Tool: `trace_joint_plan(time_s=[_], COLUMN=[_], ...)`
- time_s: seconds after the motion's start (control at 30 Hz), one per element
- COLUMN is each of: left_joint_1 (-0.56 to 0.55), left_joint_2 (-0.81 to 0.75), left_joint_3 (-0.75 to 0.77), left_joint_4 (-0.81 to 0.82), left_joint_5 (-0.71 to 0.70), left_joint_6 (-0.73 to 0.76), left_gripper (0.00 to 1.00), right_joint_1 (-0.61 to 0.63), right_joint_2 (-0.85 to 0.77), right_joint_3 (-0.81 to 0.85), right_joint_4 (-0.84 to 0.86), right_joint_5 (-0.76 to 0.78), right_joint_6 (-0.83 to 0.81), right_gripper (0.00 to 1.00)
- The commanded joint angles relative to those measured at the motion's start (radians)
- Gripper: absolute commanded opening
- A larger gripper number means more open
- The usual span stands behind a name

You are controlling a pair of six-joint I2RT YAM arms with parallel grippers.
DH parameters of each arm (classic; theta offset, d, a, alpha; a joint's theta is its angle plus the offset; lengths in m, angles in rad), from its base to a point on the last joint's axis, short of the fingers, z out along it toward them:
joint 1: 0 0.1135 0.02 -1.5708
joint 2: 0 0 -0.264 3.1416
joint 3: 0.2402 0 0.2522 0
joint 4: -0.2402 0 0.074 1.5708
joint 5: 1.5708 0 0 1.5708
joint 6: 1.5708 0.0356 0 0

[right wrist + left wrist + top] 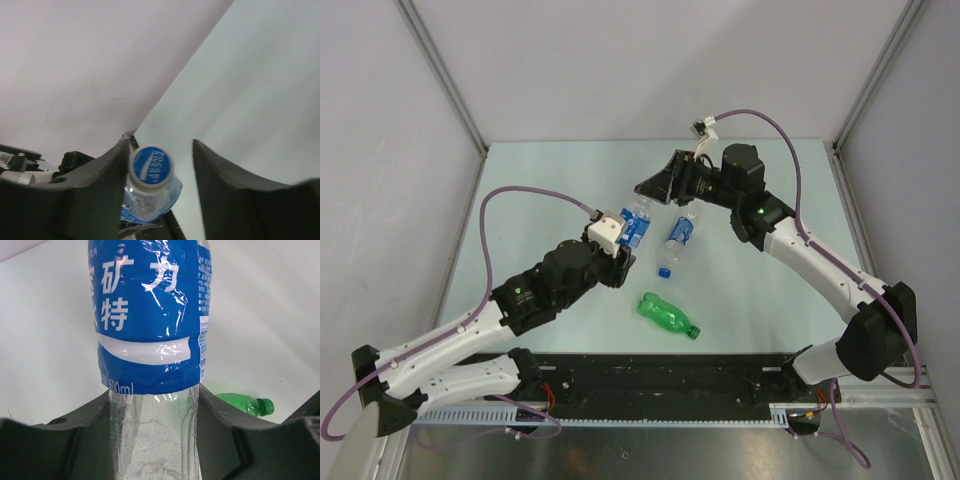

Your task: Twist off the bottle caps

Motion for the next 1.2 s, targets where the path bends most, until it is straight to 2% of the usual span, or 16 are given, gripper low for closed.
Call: trace_joint_plan(time_s=[0.0, 0.07, 0.13, 0.3, 0.47, 0.67, 1.17], left_joint_1=[-0.012, -0.013, -0.014, -0.013, -0.014, -0.014, 0.004], left_joint_2=[0.003, 0.003, 0.002, -0.009, -0.038, -0.076, -0.130], left_joint_3=[0.044, 0.043, 0.040, 0.032, 0.020, -0.002, -0.034], left_joint_4=[0.021, 0.021, 0.021, 0.022, 0.026, 0.065, 0.239], left_joint_5=[-0.030, -0.032, -0.033, -0.026, 0.023, 0.148, 0.652], left_joint_6=[0.026, 0.026, 0.025, 0.018, 0.014, 0.016, 0.014], left_gripper=[0.00, 0.00, 0.00, 0.00, 0.00, 0.00, 0.00], right_joint_1=[-0.005, -0.008, -0.009, -0.012, -0.012, -0.012, -0.036], right_joint_2=[0.005, 0.004, 0.000, -0.014, -0.039, -0.087, -0.284], right_joint_3=[0.053, 0.053, 0.054, 0.053, 0.052, 0.037, -0.032], right_joint_4=[0.052, 0.058, 0.062, 0.065, 0.083, 0.144, 0.241], right_joint_5=[-0.051, -0.063, -0.075, -0.102, -0.153, -0.235, -0.379], right_joint_6=[0.040, 0.047, 0.050, 0.034, -0.005, -0.056, -0.152], right_gripper=[0.46, 0.31, 0.21, 0.09, 0.05, 0.01, 0.00])
